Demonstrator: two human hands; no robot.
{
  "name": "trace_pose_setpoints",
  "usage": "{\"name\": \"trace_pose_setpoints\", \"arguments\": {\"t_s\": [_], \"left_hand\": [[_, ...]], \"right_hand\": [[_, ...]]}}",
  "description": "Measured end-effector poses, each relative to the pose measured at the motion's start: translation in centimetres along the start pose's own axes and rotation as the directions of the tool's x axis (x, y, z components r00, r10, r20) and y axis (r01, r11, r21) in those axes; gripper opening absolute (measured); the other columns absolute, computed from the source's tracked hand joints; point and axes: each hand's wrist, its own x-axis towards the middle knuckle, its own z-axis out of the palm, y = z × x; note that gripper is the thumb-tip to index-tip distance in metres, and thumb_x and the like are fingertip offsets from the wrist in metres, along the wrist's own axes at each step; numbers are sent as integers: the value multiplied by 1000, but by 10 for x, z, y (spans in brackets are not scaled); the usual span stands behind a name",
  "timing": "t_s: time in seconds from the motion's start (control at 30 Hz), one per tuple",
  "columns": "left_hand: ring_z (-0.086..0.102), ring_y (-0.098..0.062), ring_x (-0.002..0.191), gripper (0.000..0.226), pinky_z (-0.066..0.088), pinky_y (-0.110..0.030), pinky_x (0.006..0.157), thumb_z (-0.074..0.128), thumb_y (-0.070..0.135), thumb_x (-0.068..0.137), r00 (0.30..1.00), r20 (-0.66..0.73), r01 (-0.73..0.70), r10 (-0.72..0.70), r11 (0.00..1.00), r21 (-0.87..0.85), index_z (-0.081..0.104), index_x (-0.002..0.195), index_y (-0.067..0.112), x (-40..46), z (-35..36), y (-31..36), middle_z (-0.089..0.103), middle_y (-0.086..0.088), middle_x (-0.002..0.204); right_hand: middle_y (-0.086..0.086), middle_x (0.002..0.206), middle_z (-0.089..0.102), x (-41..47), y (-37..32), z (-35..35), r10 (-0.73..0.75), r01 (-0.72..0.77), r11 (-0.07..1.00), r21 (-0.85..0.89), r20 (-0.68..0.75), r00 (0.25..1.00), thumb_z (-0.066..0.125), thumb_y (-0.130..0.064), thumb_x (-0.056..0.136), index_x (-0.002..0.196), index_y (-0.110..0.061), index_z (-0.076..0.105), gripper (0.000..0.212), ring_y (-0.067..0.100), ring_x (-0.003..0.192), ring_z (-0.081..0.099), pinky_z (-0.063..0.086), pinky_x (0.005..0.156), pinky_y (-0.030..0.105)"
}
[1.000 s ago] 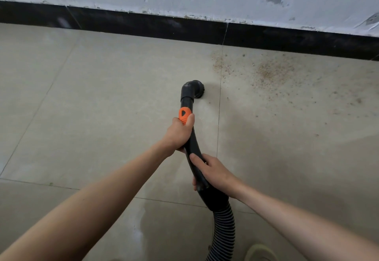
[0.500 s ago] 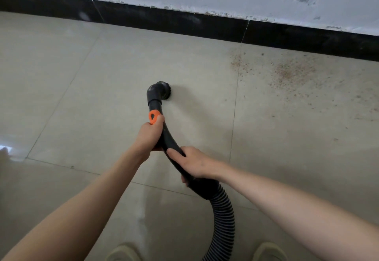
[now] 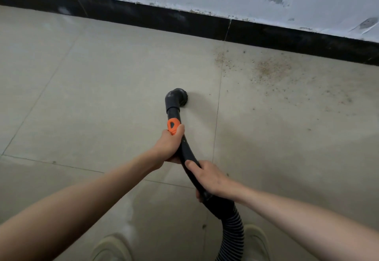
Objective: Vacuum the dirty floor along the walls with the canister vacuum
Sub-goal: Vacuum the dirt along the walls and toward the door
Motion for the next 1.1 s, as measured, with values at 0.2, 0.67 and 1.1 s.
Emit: {"name": "trace_pose_setpoints", "arguments": {"t_s": [0.2,0.67,1.1], "left_hand": [[64,-18,71,47,55,-29,51,41,47,95,995,94,-27,21,997,66,48,113,5,3,33,9,59,-8,87],[57,-23,87,45,47,-34,77,29,46,100,993,110,-63,51,992,107,49,103,6,73,49,65,58,-7,91],[52,-25,101,59,45,-35,90,28,48,100,1000,-20,6,-6,1000,21,41,131,-1,111,62,124,51,-11,114]], "right_hand": [[9,51,62,-11,20,-14,26,-21,998,55,-95,995,37,-47,99,77,-12,49,43,24,43,59,47,50,28],[11,54,65,57,-9,-65,-58,64,998,18,-229,972,36,-48,98,74,-13,48,44,23,46,61,52,62,34],[10,92,67,77,21,-105,-119,144,964,225,-120,986,61,-54,88,95,-14,58,41,27,80,67,56,80,44]]}}
